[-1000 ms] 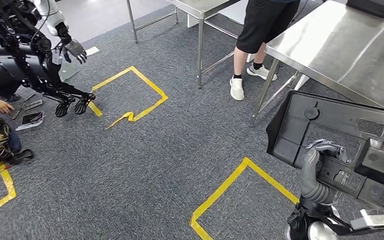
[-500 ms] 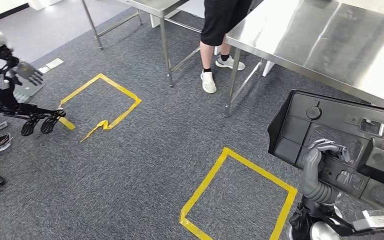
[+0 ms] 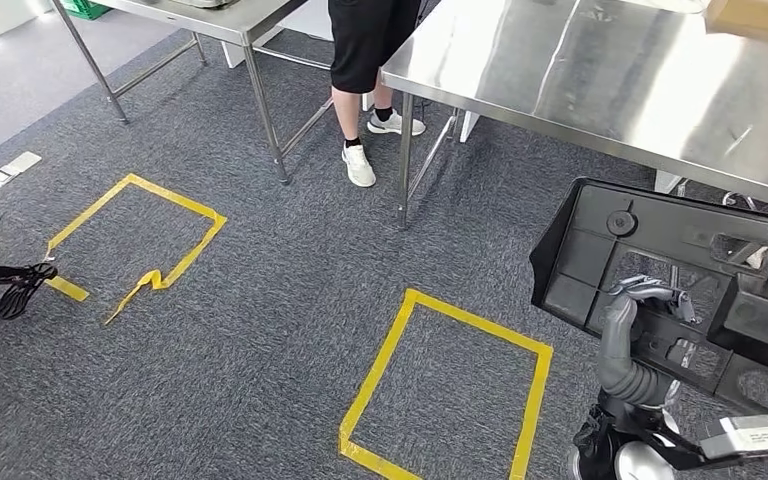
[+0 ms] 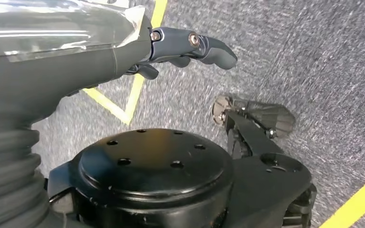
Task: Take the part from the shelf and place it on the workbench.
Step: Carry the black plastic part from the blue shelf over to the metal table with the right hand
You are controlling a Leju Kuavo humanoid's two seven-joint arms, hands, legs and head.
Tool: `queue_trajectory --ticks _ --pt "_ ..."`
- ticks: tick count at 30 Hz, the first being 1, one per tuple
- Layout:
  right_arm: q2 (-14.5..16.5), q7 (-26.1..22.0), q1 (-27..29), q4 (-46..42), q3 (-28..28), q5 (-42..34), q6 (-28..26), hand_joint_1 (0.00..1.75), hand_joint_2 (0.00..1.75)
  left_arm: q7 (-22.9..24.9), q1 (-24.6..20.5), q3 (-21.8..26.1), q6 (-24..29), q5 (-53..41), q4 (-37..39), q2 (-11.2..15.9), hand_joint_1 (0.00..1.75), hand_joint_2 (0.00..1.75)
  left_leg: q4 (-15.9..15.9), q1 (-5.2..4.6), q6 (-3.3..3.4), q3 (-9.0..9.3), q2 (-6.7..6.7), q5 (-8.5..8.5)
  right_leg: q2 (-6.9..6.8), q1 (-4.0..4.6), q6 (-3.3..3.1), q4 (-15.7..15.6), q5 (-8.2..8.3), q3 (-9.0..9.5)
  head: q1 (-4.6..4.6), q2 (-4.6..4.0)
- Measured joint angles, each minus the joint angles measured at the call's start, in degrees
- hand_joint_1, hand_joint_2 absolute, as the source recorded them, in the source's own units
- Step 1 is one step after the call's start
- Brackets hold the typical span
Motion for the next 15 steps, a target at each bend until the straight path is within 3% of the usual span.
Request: queue_trajectory --ticks 1,3,5,6,7,9,10,12,14,15 --pt "-0.03 0.0 0.01 -0.05 -0.01 0.0 0.0 1.75 1.75 -0.03 0.0 0.0 0.07 0.05 0.0 -0.08 0.0 1.75 -0.31 0.04 0.41 0.11 0.77 0.21 -1.42 0.15 0.07 1.51 -0.79 -0.87 0.15 0.0" --pt "-0.05 0.0 0.03 -0.11 -0.01 0.0 0.0 1.75 1.75 -0.07 0.05 0.02 0.32 0.31 0.0 -0.17 0.0 1.75 -0.55 -0.06 0.85 0.17 2.39 0.33 -4.55 0.36 -0.26 8.15 -3.87 -4.08 0.36 0.0" --pt "-0.08 0.0 0.37 -0.11 -0.02 0.0 -0.01 1.75 1.75 -0.14 0.09 0.05 0.52 0.67 0.0 -0.22 0.0 1.75 -0.53 -0.17 0.96 0.08 4.05 0.28 -5.36 0.3 -0.21 15.12 -6.4 -7.26 0.46 0.0" --pt "-0.1 0.0 0.58 -0.11 -0.03 0.0 -0.01 1.75 1.75 -0.53 0.09 0.06 0.54 0.84 0.0 -0.27 0.0 1.75 -0.51 -0.17 0.95 0.07 4.82 0.24 -5.53 0.24 0.14 15.98 -6.48 -7.5 0.48 0.0" --pt "-0.15 -0.01 0.74 -0.11 -0.04 -0.01 -0.04 1.75 1.75 -1.41 0.08 0.07 0.58 1.01 0.0 -0.43 0.0 1.75 -0.5 -0.15 0.9 0.12 5.55 0.18 -5.83 0.18 0.66 14.45 -5.73 -6.53 0.51 0.0" --pt "-0.22 -0.08 0.99 -0.23 -0.07 -0.09 -0.21 1.75 1.75 -4.21 0.0 0.07 1.33 1.3 -0.05 -1.4 0.0 1.75 -0.45 -0.22 0.6 0.35 6.82 -0.06 -7.77 0.13 1.57 6.21 -3.01 -1.95 0.56 0.0" --pt "-0.23 -0.13 1.14 -0.36 -0.07 -0.16 -0.35 1.75 1.75 -5.47 -0.05 0.05 1.96 1.38 -0.11 -2.19 0.0 1.75 -0.41 -0.42 0.32 0.48 7.33 -0.26 -8.85 0.28 1.6 2.48 -1.91 0.17 0.61 0.0" --pt "-0.21 -0.27 1.66 -0.8 -0.13 -0.3 -0.62 1.75 1.75 -6.73 -0.13 0.01 2.97 1.43 -0.31 -3.6 0.0 1.75 -0.33 -0.83 -0.21 0.74 8.24 -0.59 -9.8 0.62 0.96 -0.79 -1.07 1.99 0.59 0.0" --pt "-0.22 -0.32 2.25 -1.29 -0.2 -0.34 -0.75 1.75 1.75 -6.95 -0.15 -0.04 3.28 1.56 -0.57 -4.3 0.0 1.75 -0.34 -0.81 -0.67 0.99 9.15 -0.85 -8.45 0.56 0.21 -0.76 -0.85 1.91 0.48 0.0" --pt "-0.21 -0.3 2.45 -1.55 -0.23 -0.34 -0.81 1.75 1.75 -6.97 -0.15 -0.05 3.28 1.66 -0.71 -4.41 0.0 1.75 0.03 -0.66 -0.97 0.99 8.72 -1.3 -7.8 0.31 -0.13 -0.83 -0.75 1.89 0.45 0.0"
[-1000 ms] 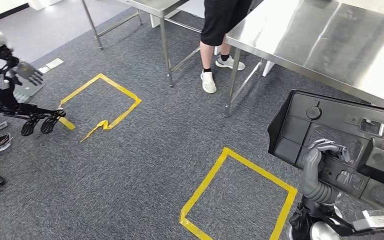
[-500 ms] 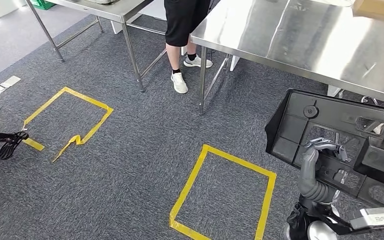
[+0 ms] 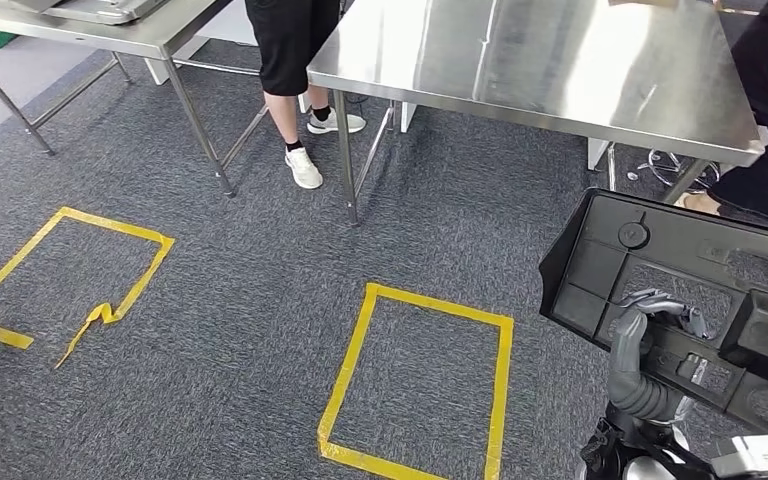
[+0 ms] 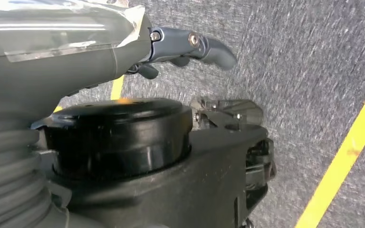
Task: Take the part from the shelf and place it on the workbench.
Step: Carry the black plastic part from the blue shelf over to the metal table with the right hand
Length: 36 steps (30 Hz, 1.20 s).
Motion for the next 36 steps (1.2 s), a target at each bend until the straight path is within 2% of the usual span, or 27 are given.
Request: queue_trajectory --ticks 1,3,4,5,6,7,9,10,11,12,14,16,18,20,21,22,23,24,25,26,27,28,30,36 --pt "0.0 0.05 0.08 -0.23 0.0 0.02 -0.07 1.75 1.75 -0.01 0.0 -0.01 -0.09 0.14 -0.11 -0.07 0.0 1.75 1.28 0.17 -0.27 -0.44 -1.13 -1.03 0.63 -0.27 -0.52 -0.08 0.1 0.02 -0.08 0.0" --pt "0.07 0.16 0.12 -0.5 0.08 0.07 -0.23 1.75 1.75 0.01 0.03 -0.01 -0.34 0.42 -0.25 -0.05 0.0 1.75 7.53 0.43 -0.68 -3.23 -4.4 -4.7 1.77 -0.59 -1.26 -0.14 0.19 0.03 -0.26 0.0" --pt "0.09 0.22 0.15 -0.51 0.13 0.09 -0.28 1.75 1.75 0.02 0.04 -0.01 -0.42 0.55 -0.27 -0.04 0.0 1.75 11.75 0.47 -0.75 -5.33 -5.38 -6.61 2.35 -0.56 -1.49 -0.13 0.19 0.01 -0.3 0.0" --pt "0.13 0.25 0.2 -0.51 0.16 0.1 -0.32 1.75 1.75 0.03 0.05 0.0 -0.45 0.65 -0.3 -0.03 0.0 1.75 15.14 0.48 -0.78 -7.15 -5.79 -7.7 3.0 -0.53 -1.5 -0.12 0.18 0.02 -0.32 0.0" --pt "0.15 0.27 0.24 -0.51 0.17 0.11 -0.34 1.75 1.75 0.04 0.05 0.0 -0.47 0.69 -0.31 -0.03 0.0 1.75 16.67 0.51 -0.77 -8.15 -5.92 -7.6 3.65 -0.51 -1.5 -0.09 0.17 0.06 -0.33 0.0" --pt "0.16 0.3 0.26 -0.51 0.19 0.16 -0.38 1.75 1.75 0.03 0.05 0.0 -0.49 0.71 -0.32 -0.03 0.0 1.75 16.03 0.56 -0.73 -8.12 -5.98 -6.33 4.2 -0.52 -1.48 -0.06 0.16 0.13 -0.33 0.0" --pt "0.2 0.34 0.26 -0.52 0.22 0.35 -0.57 1.75 1.75 -0.03 0.05 0.0 -0.44 0.83 -0.37 -0.03 0.0 1.75 9.19 0.77 -0.57 -5.31 -6.29 -1.76 5.16 -0.59 -1.41 0.05 0.11 0.3 -0.36 0.0" --pt "0.22 0.38 0.24 -0.54 0.25 0.49 -0.72 1.75 1.75 -0.08 0.04 0.0 -0.38 0.92 -0.39 -0.05 0.0 1.75 5.34 0.86 -0.51 -3.7 -6.65 -0.04 5.51 -0.39 -1.26 0.24 0.03 0.27 -0.38 0.0" --pt "0.24 0.45 0.22 -0.57 0.27 0.61 -0.84 1.75 1.75 -0.13 0.04 0.0 -0.32 1.01 -0.43 -0.07 0.0 1.75 2.62 0.88 -0.44 -2.62 -6.99 0.97 5.83 -0.26 -1.04 0.35 -0.02 0.14 -0.36 0.0" --pt "0.24 0.57 0.21 -0.6 0.29 0.71 -0.94 1.75 1.75 -0.17 0.03 0.0 -0.25 1.09 -0.45 -0.08 0.0 1.75 1.2 0.8 -0.3 -2.13 -7.29 1.29 6.01 -0.15 -0.74 0.4 -0.03 -0.04 -0.36 0.0" --pt "0.23 0.88 0.22 -0.66 0.32 0.81 -1.11 1.75 1.75 -0.24 0.03 0.0 -0.05 1.19 -0.48 -0.11 0.0 1.75 0.82 0.49 0.27 -2.18 -7.31 1.36 6.19 -0.14 0.03 0.2 0.09 -0.4 -0.32 0.0" --pt "0.13 1.06 0.25 -0.83 0.37 0.84 -1.44 1.75 1.75 -0.28 0.03 0.0 0.09 1.22 -0.49 -0.16 0.0 1.75 0.4 0.47 1.19 -2.13 -6.99 1.83 4.94 -0.15 0.43 1.4 -0.62 -1.2 -0.21 0.0" --pt "-0.06 1.09 0.28 -1.03 0.4 0.8 -1.82 1.75 1.75 -0.28 0.07 0.0 0.1 1.22 -0.49 -0.18 0.0 1.75 0.12 0.57 1.8 -2.17 -6.47 2.13 3.06 -0.08 0.1 7.05 -3.36 -3.84 0.1 0.0" --pt "-0.22 1.09 0.49 -1.09 0.42 0.74 -2.08 1.75 1.75 -0.2 0.11 0.0 0.14 1.22 -0.49 -0.14 0.0 1.75 0.14 0.48 1.93 -2.33 -5.93 2.15 2.45 -0.02 -0.14 14.8 -6.38 -7.41 0.27 0.0" --pt "-0.27 1.09 0.65 -1.09 0.42 0.72 -2.19 1.75 1.75 -0.12 0.14 0.0 0.18 1.22 -0.49 -0.11 0.0 1.75 0.15 0.44 1.92 -2.37 -5.67 2.15 2.39 -0.03 0.03 16.86 -6.94 -8.3 0.27 0.0" --pt "-0.31 1.09 0.76 -1.1 0.42 0.7 -2.28 1.75 1.75 -0.01 0.15 0.0 0.22 1.22 -0.49 -0.09 0.0 1.75 0.16 0.43 1.92 -2.35 -5.45 2.14 2.33 -0.05 0.39 16.63 -6.6 -8.03 0.37 0.0" --pt "-0.34 1.08 0.82 -1.1 0.42 0.69 -2.36 1.75 1.75 0.16 0.16 0.0 0.27 1.22 -0.48 -0.08 0.0 1.75 0.17 0.44 1.89 -2.29 -5.29 2.12 2.19 -0.08 0.86 13.83 -5.41 -6.46 0.46 0.0" --pt "-0.36 1.08 0.85 -1.15 0.42 0.69 -2.43 1.75 1.75 0.33 0.16 0.0 0.3 1.21 -0.48 -0.07 0.0 1.75 0.18 0.45 1.81 -2.19 -5.18 2.09 1.9 -0.11 1.28 9.38 -3.83 -4.02 0.61 0.0" --pt "-0.36 1.05 0.85 -1.18 0.42 0.69 -2.46 1.75 1.75 0.51 0.15 0.0 0.33 1.21 -0.47 -0.04 0.0 1.75 0.2 0.34 1.66 -2.1 -5.11 2.02 1.52 -0.05 1.42 5.12 -2.48 -1.73 0.76 0.0" --pt "-0.36 1.02 0.87 -1.26 0.42 0.69 -2.48 1.75 1.75 0.66 0.15 0.0 0.37 1.2 -0.46 0.0 0.0 1.75 0.26 0.19 1.46 -2.05 -5.09 1.91 1.28 0.04 1.27 1.86 -1.47 0.05 0.82 0.0" --pt "-0.34 0.99 0.88 -1.33 0.42 0.68 -2.48 1.75 1.75 0.76 0.15 0.0 0.39 1.2 -0.46 0.07 0.0 1.75 0.33 0.03 1.52 -2.05 -5.09 1.81 1.12 0.04 0.99 0.18 -0.98 0.95 0.86 0.0" --pt "-0.33 0.96 0.91 -1.38 0.42 0.68 -2.49 1.75 1.75 0.86 0.15 0.0 0.4 1.2 -0.45 0.14 0.0 1.75 0.37 -0.13 1.68 -2.07 -5.1 1.78 1.13 0.1 0.67 -0.17 -0.85 1.12 0.84 0.0" --pt "-0.31 0.96 0.94 -1.44 0.39 0.67 -2.49 1.75 1.75 0.97 0.16 0.0 0.41 1.2 -0.45 0.26 0.0 1.75 0.29 -0.14 2.12 -2.06 -5.11 1.9 1.29 0.11 0.49 -0.28 -0.68 1.18 0.83 0.0" --pt "-0.3 0.96 0.96 -1.45 0.37 0.69 -2.5 1.75 1.75 1.03 0.16 0.0 0.41 1.2 -0.45 0.35 0.0 1.75 -0.32 0.13 1.37 -1.84 -5.11 2.32 1.35 0.49 0.13 -0.23 -0.67 1.08 0.81 0.0"
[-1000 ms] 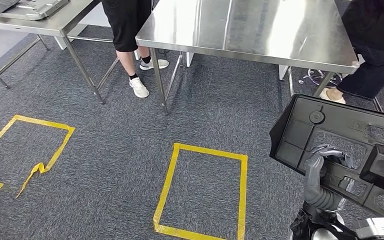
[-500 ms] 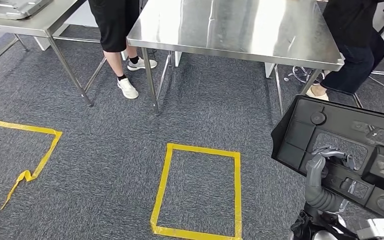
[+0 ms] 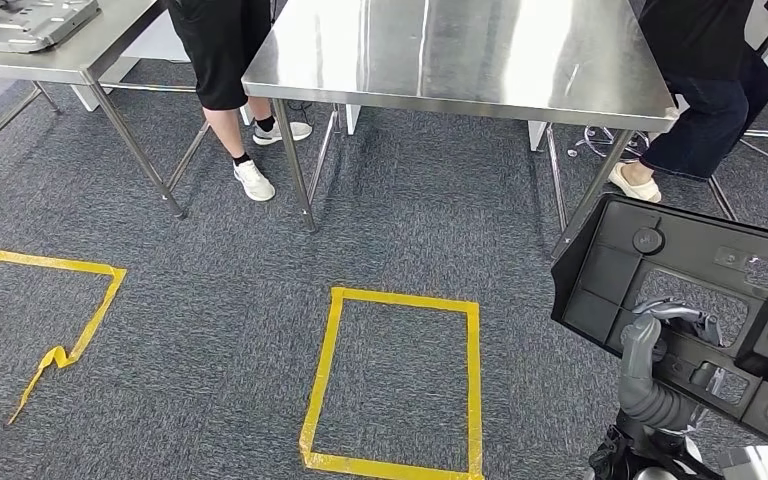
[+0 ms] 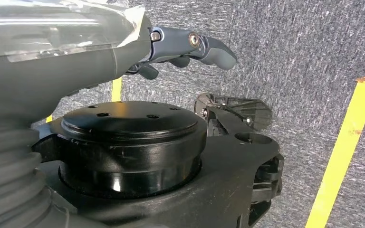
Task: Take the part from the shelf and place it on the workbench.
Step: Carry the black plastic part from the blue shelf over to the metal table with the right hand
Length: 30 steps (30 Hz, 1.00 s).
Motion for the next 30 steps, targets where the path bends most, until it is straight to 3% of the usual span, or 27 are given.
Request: queue_trajectory --ticks 3,7,9,11,14,15,17,20,22,24,26,28,29,30 --pt "0.0 0.0 0.01 -0.01 0.0 0.02 0.01 1.75 1.75 0.24 0.0 0.0 0.02 -0.03 0.0 0.04 0.0 1.75 0.03 0.04 -0.33 -0.05 -0.01 -0.03 0.0 -0.01 -0.07 0.01 0.01 -0.03 0.02 0.0" --pt "0.04 -0.1 0.08 -0.26 0.0 0.19 -0.11 1.75 1.75 1.0 0.0 -0.03 -0.04 -0.35 0.02 0.39 0.0 1.75 0.17 -0.2 0.14 -0.17 -0.02 -0.22 -0.01 -0.29 0.14 -0.2 0.14 0.08 0.0 0.0" --pt "0.01 -0.22 0.18 -0.79 -0.02 0.32 -0.24 1.75 1.75 1.5 0.02 -0.13 -0.13 -0.62 0.04 0.59 0.0 1.75 -1.05 0.14 0.2 0.51 0.07 0.31 0.03 -0.1 0.31 0.23 -0.13 -0.19 0.04 0.0" --pt "-0.06 -0.43 0.34 -1.19 -0.03 0.44 -0.3 1.75 1.75 1.95 0.03 -0.25 -0.17 -0.85 0.05 0.75 0.0 1.75 -2.27 0.56 0.23 1.25 0.28 0.87 0.14 0.02 0.26 4.19 -2.06 -2.2 0.2 0.0" --pt "-0.19 -0.68 0.9 -1.25 -0.07 0.51 -0.24 1.75 1.75 2.53 0.05 -0.38 -0.19 -1.1 0.09 1.04 0.0 1.75 -2.41 0.62 0.2 1.28 0.46 0.88 0.22 -0.45 0.49 14.6 -5.8 -7.52 0.39 0.0" --pt "-0.22 -0.73 1.11 -1.25 -0.1 0.51 -0.2 1.75 1.75 2.69 0.06 -0.41 -0.2 -1.14 0.13 1.12 0.0 1.75 -2.37 0.74 0.06 1.31 0.47 0.81 0.21 -0.73 1.0 15.64 -5.76 -8.11 0.41 0.0" --pt "-0.26 -0.79 1.31 -1.25 -0.13 0.52 -0.13 1.75 1.75 2.89 0.07 -0.43 -0.2 -1.19 0.19 1.22 0.0 1.75 -2.3 0.97 -0.19 1.42 0.46 0.67 0.2 -1.11 1.88 14.77 -4.79 -7.78 0.46 0.0" --pt "-0.26 -0.79 1.32 -1.25 -0.13 0.52 -0.12 1.75 1.75 2.95 0.07 -0.44 -0.2 -1.2 0.22 1.25 0.0 1.75 -2.26 1.06 -0.31 1.47 0.45 0.62 0.2 -1.23 2.22 13.61 -4.2 -7.19 0.46 0.0" --pt "-0.28 -0.85 1.48 -1.32 -0.18 0.54 0.02 1.75 1.75 3.13 0.07 -0.52 -0.21 -1.25 0.31 1.62 0.0 1.75 -1.48 1.17 -1.6 1.47 0.39 -0.11 0.26 -1.51 1.75 7.06 -2.18 -3.81 0.86 0.0" --pt "-0.28 -0.92 1.68 -1.5 -0.27 0.55 0.17 1.75 1.75 3.31 0.06 -0.67 -0.22 -1.29 0.39 2.03 0.0 1.75 -0.23 1.52 -3.05 1.32 0.25 -1.33 0.48 -1.79 0.53 0.91 -0.48 -0.49 1.11 0.0" --pt "-0.25 -0.95 1.68 -1.68 -0.34 0.54 0.26 1.75 1.75 3.34 0.04 -0.73 -0.21 -1.27 0.4 2.09 0.0 1.75 3.75 1.71 -3.2 -0.56 -0.04 -3.59 0.65 -1.68 -0.53 0.91 -0.76 -0.2 0.83 0.0" --pt "-0.19 -0.97 1.67 -1.77 -0.39 0.52 0.42 1.75 1.75 3.32 0.0 -0.73 -0.19 -1.13 0.41 2.1 0.0 1.75 11.71 1.58 -3.06 -4.87 -0.36 -6.86 0.67 -1.26 -1.26 0.92 -1.09 0.06 0.61 0.0" --pt "-0.16 -0.98 1.67 -1.77 -0.39 0.52 0.56 1.75 1.75 3.36 -0.1 -0.73 -0.16 -1.07 0.42 2.11 0.0 1.75 15.15 1.49 -2.93 -6.95 -0.44 -7.77 0.69 -1.0 -1.56 0.92 -1.27 0.23 0.56 0.0" --pt "-0.13 -0.98 1.66 -1.77 -0.39 0.53 0.72 1.75 1.75 3.48 -0.22 -0.72 -0.15 -1.02 0.42 2.14 0.0 1.75 16.74 1.37 -2.66 -8.15 -0.46 -7.52 0.75 -0.73 -1.82 0.92 -1.46 0.5 0.53 0.0"
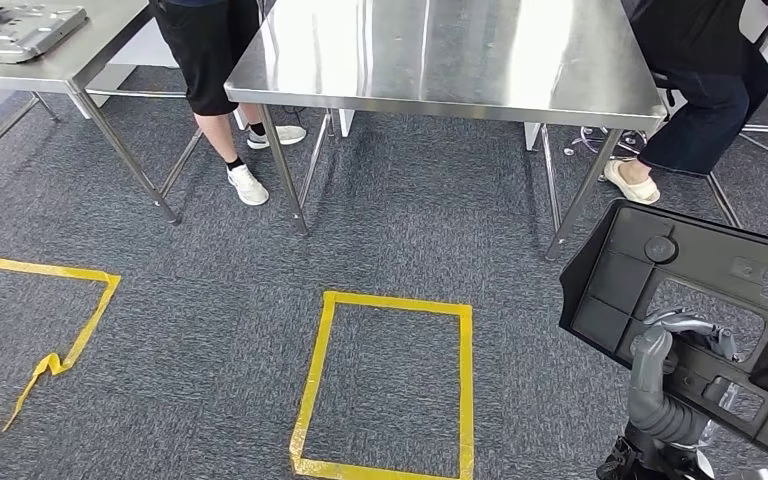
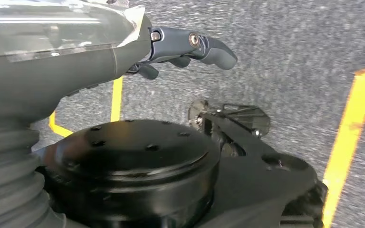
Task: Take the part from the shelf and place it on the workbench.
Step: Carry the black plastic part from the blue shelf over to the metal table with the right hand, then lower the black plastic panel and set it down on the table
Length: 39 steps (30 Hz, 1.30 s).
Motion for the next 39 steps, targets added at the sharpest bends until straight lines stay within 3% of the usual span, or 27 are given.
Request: queue_trajectory --ticks 1,3,4,6,10,11,13,15,16,17,18,19,20,21,23,25,27,29,31,32,34,35,38,39 --pt "0.04 0.0 -0.04 0.0 0.0 0.01 0.15 1.75 1.75 0.19 -0.1 0.0 0.01 0.0 0.0 0.02 0.0 1.75 -0.58 -0.16 0.41 -0.09 -0.03 1.35 0.11 0.23 -0.2 0.0 -0.23 0.37 0.0 0.0" --pt "0.18 0.0 -0.19 0.0 0.0 0.04 0.38 1.75 1.75 0.63 -0.11 0.0 0.02 0.0 0.0 0.1 0.0 1.75 -6.98 -0.66 1.69 2.44 -0.34 5.89 0.45 0.52 -0.4 -0.02 -0.78 1.22 -0.05 0.0" --pt "0.27 0.0 -0.31 0.01 0.0 0.05 0.45 1.75 1.75 0.79 -0.05 0.0 0.02 0.0 0.01 0.2 0.0 1.75 -10.32 -0.91 2.35 3.95 -0.53 7.37 0.59 0.78 -0.27 -0.03 -1.09 1.51 0.01 0.0" --pt "0.39 -0.01 -0.54 0.04 -0.01 0.08 0.6 1.75 1.75 0.97 0.04 0.0 0.02 0.01 0.04 0.39 0.0 1.75 -14.37 -1.44 3.05 5.74 -0.71 7.93 0.81 0.84 0.25 -0.05 -1.39 1.73 0.08 0.0" --pt "0.47 0.02 -0.84 0.14 -0.03 0.2 0.83 1.75 1.75 1.05 0.23 0.0 0.08 0.02 0.1 0.52 0.0 1.75 -16.49 -1.54 3.4 7.5 -0.7 7.44 0.54 0.8 1.78 1.68 -1.57 1.38 -0.06 0.0" --pt "0.46 0.02 -1.0 0.15 -0.04 0.2 0.84 1.75 1.75 1.04 0.24 0.0 0.11 0.02 0.11 0.52 0.0 1.75 -16.78 -1.39 3.51 8.04 -0.68 7.43 0.42 0.81 1.79 3.6 -2.49 0.36 0.02 0.0" --pt "0.43 -0.01 -1.14 0.19 -0.09 0.21 0.85 1.75 1.75 1.04 0.24 0.0 0.15 0.02 0.15 0.51 0.0 1.75 -16.94 -1.28 3.71 8.48 -0.57 7.17 0.27 0.67 1.88 10.23 -4.97 -3.67 0.15 0.0" --pt "0.4 0.0 -1.03 0.28 -0.14 0.21 0.85 1.75 1.75 1.04 0.28 0.0 0.15 0.02 0.21 0.5 0.0 1.75 -16.92 -1.25 3.68 8.78 -0.54 6.75 0.23 0.44 2.53 15.39 -6.06 -7.61 0.25 0.0" --pt "0.39 0.0 -1.0 0.33 -0.16 0.21 0.85 1.75 1.75 1.02 0.3 0.0 0.15 0.02 0.24 0.5 0.0 1.75 -16.91 -1.18 3.56 9.08 -0.55 6.47 0.19 0.28 3.19 15.12 -5.26 -8.19 0.28 0.0" --pt "0.38 0.0 -1.0 0.37 -0.17 0.21 0.86 1.75 1.75 0.97 0.32 0.0 0.15 0.02 0.27 0.49 0.0 1.75 -16.9 -1.07 3.36 9.52 -0.57 6.15 0.1 0.05 4.01 12.56 -3.5 -7.62 0.31 0.0" --pt "0.37 0.0 -1.0 0.39 -0.18 0.21 0.88 1.75 1.75 0.87 0.33 0.0 0.16 0.05 0.3 0.48 0.0 1.75 -16.9 -0.98 3.07 9.98 -0.6 5.76 -0.09 -0.19 4.82 8.52 -1.16 -6.24 0.34 0.0" --pt "0.37 0.0 -1.01 0.45 -0.18 0.2 0.9 1.75 1.75 0.73 0.33 0.01 0.19 0.14 0.32 0.48 0.0 1.75 -16.85 -0.96 2.71 10.45 -0.61 5.36 -0.37 -0.31 5.15 4.79 0.6 -4.98 0.46 0.0" --pt "0.37 0.01 -1.03 0.51 -0.19 0.19 0.95 1.75 1.75 0.51 0.33 0.01 0.25 0.22 0.33 0.48 0.0 1.75 -16.81 -1.03 2.32 10.69 -0.58 4.98 -0.71 -0.32 4.75 2.06 1.45 -4.04 0.57 0.0" --pt "0.37 0.02 -0.99 0.57 -0.19 0.17 1.01 1.75 1.75 0.3 0.33 0.01 0.34 0.32 0.33 0.47 0.0 1.75 -16.77 -1.15 1.93 10.78 -0.52 4.65 -0.94 -0.2 3.93 0.72 1.87 -3.54 0.64 0.0" --pt "0.37 0.03 -0.94 0.66 -0.26 0.14 1.14 1.75 1.75 -0.17 0.37 0.01 0.53 0.43 0.34 0.43 0.0 1.75 -16.64 -1.28 1.32 10.99 -0.36 4.25 -0.96 -0.03 1.94 0.59 1.54 -3.31 0.49 0.0" --pt "0.39 0.03 -0.91 0.69 -0.38 0.13 1.19 1.75 1.75 -0.72 0.35 0.01 0.64 0.45 0.36 0.34 0.0 1.75 -15.55 -1.06 0.83 10.96 -0.28 3.7 -0.65 -0.24 0.97 0.5 1.58 -2.51 0.23 0.0" --pt "0.44 0.02 -0.91 0.7 -0.47 0.11 1.2 1.75 1.75 -1.26 0.26 0.0 0.73 0.44 0.37 0.16 0.0 1.75 -11.04 -0.85 0.42 8.54 -0.28 2.19 -0.51 -0.28 0.12 0.4 1.13 -1.53 0.02 0.0" --pt "0.51 0.02 -0.76 0.7 -0.51 0.11 1.2 1.75 1.75 -1.72 0.3 0.0 0.89 0.47 0.4 -0.03 0.0 1.75 -4.68 -0.83 0.22 4.14 -0.3 -0.02 -0.45 0.0 -0.54 0.41 0.57 -0.94 -0.18 0.0" --pt "0.63 0.02 -0.46 0.7 -0.53 0.13 1.09 1.75 1.75 -2.43 0.37 0.0 1.1 0.66 0.43 -0.21 0.0 1.75 -2.2 -0.85 0.32 0.94 -0.3 -0.51 -0.26 0.29 -0.8 0.41 -0.13 -0.19 -0.21 0.0" --pt "0.7 0.03 -0.35 0.69 -0.54 0.14 1.01 1.75 1.75 -2.88 0.39 0.0 1.2 0.79 0.44 -0.34 0.0 1.75 -3.49 -0.87 0.55 0.6 -0.31 0.86 -0.13 0.42 -0.78 0.4 -0.57 0.37 -0.23 0.0" --pt "0.84 0.04 -0.29 0.64 -0.55 0.15 0.87 1.75 1.75 -3.51 0.39 0.0 1.39 0.94 0.44 -0.63 0.0 1.75 -9.59 -1.04 1.39 2.28 -0.36 5.91 0.08 0.54 -0.64 0.34 -1.42 1.44 -0.25 0.0" --pt "0.91 0.05 -0.31 0.61 -0.56 0.15 0.85 1.75 1.75 -3.72 0.37 0.0 1.53 0.97 0.44 -0.79 0.0 1.75 -11.95 -1.32 1.84 2.98 -0.41 6.94 0.2 0.62 -0.44 0.29 -1.8 1.91 -0.14 0.0" --pt "1.07 0.13 -0.24 0.5 -0.58 0.19 0.78 1.75 1.75 -4.03 0.37 0.01 1.88 1.01 0.44 -1.24 0.0 1.75 -14.11 -2.19 3.14 3.68 -0.79 6.23 0.36 0.75 0.75 0.46 -2.31 2.64 -0.2 0.0" --pt "1.09 0.16 -0.2 0.44 -0.58 0.23 0.75 1.75 1.75 -4.06 0.41 0.02 1.94 1.03 0.44 -1.4 0.0 1.75 -14.63 -2.08 3.53 4.34 -0.86 6.86 0.34 0.77 1.15 0.77 -2.5 2.74 -0.35 0.0"
